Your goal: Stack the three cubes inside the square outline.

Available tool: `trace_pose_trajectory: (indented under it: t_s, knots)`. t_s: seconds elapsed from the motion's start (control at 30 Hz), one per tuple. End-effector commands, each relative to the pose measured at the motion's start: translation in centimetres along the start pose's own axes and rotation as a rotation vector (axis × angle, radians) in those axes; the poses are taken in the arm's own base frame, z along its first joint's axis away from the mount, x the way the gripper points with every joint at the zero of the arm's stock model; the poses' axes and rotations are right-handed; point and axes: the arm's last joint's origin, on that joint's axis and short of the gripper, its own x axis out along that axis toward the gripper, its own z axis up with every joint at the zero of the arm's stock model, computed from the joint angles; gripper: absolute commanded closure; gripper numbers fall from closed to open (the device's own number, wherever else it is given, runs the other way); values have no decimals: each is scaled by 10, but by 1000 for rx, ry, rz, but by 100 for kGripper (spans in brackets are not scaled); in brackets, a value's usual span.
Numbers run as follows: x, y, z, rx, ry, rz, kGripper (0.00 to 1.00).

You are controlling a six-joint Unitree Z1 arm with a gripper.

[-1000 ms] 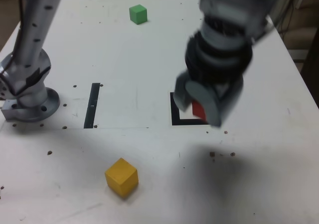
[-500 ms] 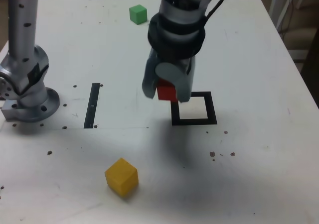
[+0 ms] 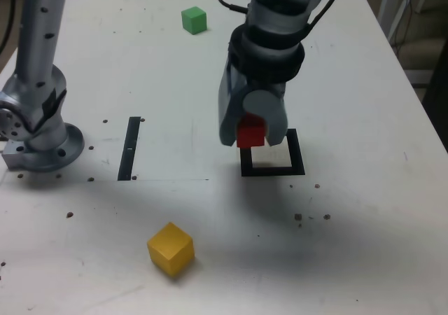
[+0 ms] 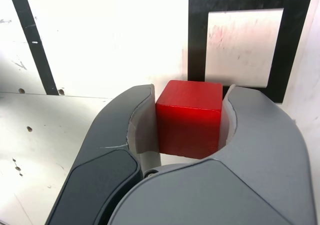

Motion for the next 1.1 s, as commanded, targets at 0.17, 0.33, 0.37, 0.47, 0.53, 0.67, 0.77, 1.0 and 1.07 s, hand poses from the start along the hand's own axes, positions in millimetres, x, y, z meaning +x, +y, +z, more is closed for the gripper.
trace_pose_trajectory:
  t_s: [0.17, 0.33, 0.37, 0.47, 0.53, 0.67, 0.77, 1.0, 1.07]
  knots:
    - [11, 4, 20, 4, 15, -2, 86]
    - [21, 4, 29, 5, 22, 2, 85]
    - [22, 4, 31, 3, 23, 2, 85]
    - [27, 7, 35, -7, 28, 5, 84]
    - [29, 10, 37, -13, 29, 6, 84]
    - [31, 14, 41, -14, 20, -2, 83]
    - [33, 14, 43, -6, 17, -12, 80]
    - [42, 14, 49, 14, 13, -18, 70]
    - [43, 15, 49, 14, 13, -16, 68]
